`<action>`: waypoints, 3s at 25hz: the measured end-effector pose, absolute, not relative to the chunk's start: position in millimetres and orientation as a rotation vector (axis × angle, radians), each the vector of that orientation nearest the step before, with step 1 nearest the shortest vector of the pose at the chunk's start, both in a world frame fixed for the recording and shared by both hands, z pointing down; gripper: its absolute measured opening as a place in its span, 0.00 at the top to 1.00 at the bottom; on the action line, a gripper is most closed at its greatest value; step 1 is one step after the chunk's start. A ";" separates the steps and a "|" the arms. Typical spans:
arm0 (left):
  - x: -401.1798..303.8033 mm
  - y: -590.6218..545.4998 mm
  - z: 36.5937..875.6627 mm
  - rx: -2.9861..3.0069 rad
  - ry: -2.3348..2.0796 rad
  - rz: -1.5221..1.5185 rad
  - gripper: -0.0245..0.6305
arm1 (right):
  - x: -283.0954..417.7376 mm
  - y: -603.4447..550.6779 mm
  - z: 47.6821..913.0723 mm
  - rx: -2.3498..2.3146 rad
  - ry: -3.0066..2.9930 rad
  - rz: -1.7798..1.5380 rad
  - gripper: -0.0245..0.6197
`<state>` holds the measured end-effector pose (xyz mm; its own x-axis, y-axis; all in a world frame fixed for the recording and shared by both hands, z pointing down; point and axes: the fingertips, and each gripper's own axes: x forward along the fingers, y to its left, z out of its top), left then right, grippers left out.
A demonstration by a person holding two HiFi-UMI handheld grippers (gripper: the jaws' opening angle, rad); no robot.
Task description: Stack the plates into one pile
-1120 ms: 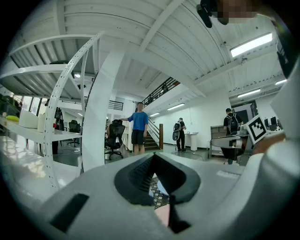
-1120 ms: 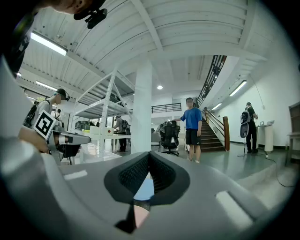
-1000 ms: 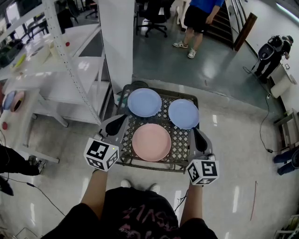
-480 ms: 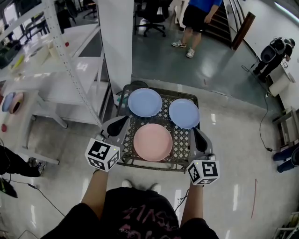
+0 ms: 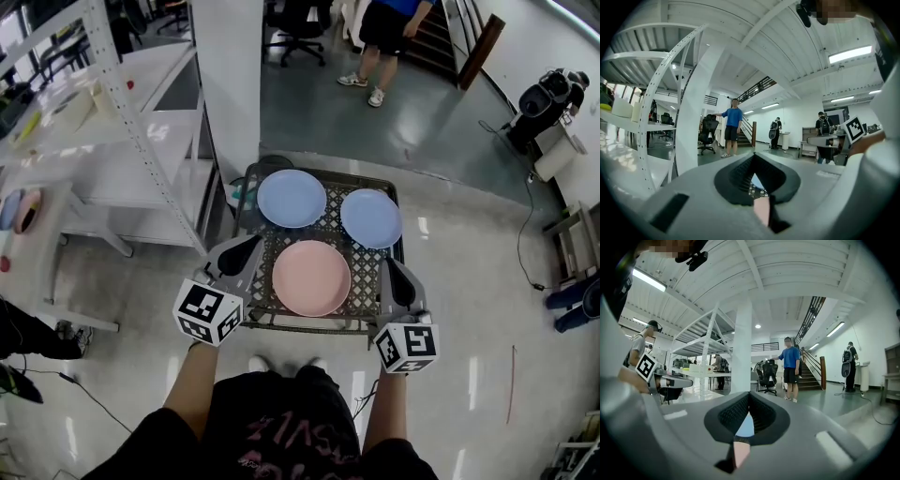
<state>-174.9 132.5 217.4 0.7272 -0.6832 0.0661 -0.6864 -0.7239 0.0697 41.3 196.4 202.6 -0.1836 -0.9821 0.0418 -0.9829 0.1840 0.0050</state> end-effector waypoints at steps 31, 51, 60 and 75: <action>-109.6 81.4 262.8 2.749 -1.192 0.236 0.96 | 114.0 129.5 254.6 1.927 -2.450 0.240 0.95; -55.1 49.1 302.9 2.619 -1.307 0.412 0.96 | 168.1 72.5 307.8 1.718 -2.533 0.416 0.95; -68.1 45.8 315.0 2.569 -1.340 0.428 0.96 | 158.6 65.8 322.0 1.672 -2.539 0.468 0.95; -89.5 36.2 360.4 2.496 -1.308 0.468 0.96 | 139.6 62.9 361.9 1.626 -2.456 0.554 0.95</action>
<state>-89.5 36.2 360.4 0.5368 -0.7379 0.4091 -0.8300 -0.5489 0.0990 139.6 62.9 361.9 -0.4040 -0.8580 0.3173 -0.9111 0.3464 -0.2233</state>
